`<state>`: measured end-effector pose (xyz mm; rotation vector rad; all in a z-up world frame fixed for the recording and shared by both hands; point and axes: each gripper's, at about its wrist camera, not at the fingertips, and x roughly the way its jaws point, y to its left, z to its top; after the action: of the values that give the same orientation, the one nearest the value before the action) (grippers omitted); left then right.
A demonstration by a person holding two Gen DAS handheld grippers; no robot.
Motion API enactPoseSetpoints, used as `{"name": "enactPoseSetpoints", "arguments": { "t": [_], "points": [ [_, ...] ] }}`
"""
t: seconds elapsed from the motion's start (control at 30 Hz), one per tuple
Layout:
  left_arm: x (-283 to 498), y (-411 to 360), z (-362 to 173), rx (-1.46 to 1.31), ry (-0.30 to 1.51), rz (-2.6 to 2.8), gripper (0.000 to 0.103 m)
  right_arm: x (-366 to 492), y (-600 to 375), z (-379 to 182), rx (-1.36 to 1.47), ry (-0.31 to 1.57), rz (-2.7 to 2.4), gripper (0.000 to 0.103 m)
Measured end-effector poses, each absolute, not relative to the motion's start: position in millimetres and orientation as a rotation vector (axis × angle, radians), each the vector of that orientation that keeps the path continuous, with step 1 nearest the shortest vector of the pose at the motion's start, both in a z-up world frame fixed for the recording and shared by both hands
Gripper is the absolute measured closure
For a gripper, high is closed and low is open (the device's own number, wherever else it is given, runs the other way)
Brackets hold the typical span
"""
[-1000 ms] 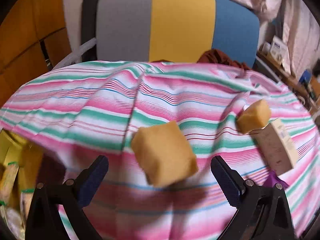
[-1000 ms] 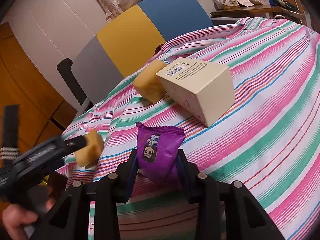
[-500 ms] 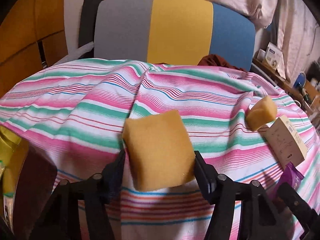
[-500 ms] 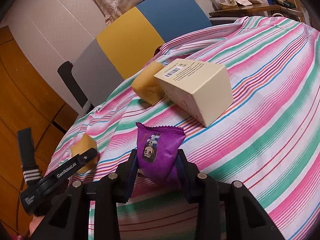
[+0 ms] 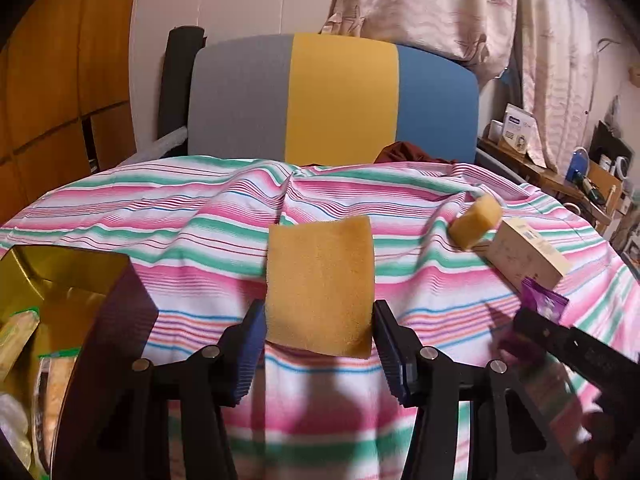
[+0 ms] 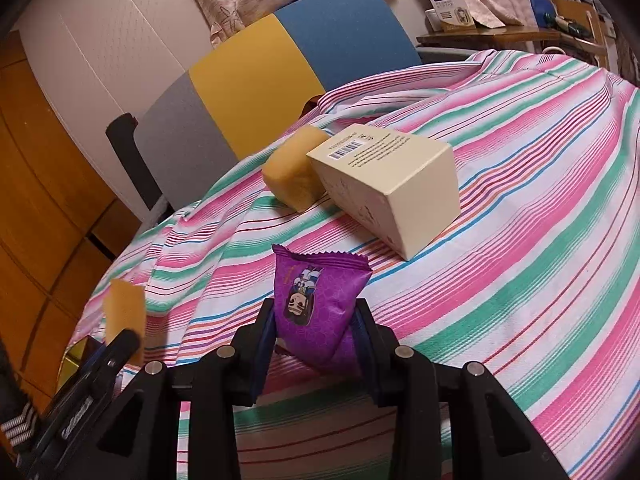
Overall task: Organize objects
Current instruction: 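Grasp another yellow sponge cake with the left gripper, then carry the sponge cake with the left gripper while the right carries the purple packet to the tray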
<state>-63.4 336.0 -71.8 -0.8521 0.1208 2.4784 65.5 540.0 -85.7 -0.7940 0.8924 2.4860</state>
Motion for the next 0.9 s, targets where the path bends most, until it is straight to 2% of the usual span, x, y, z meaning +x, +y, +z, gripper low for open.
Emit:
{"name": "enactPoseSetpoints", "arguments": {
  "t": [0.3, 0.73, 0.9],
  "points": [
    [-42.9, 305.4, -69.5, -0.845, 0.042, 2.494, 0.051, 71.1, 528.0, -76.9, -0.777, 0.805, 2.487, 0.066],
    [3.1, 264.4, -54.4, -0.791, -0.010, 2.477, 0.051, 70.2, 473.2, -55.0, -0.786, 0.463, 2.599, 0.066],
    [21.0, 243.7, -49.6, -0.799, -0.040, 2.438, 0.051, 67.9, 462.3, -53.4, -0.805, 0.402, 2.610, 0.066]
  ]
}}
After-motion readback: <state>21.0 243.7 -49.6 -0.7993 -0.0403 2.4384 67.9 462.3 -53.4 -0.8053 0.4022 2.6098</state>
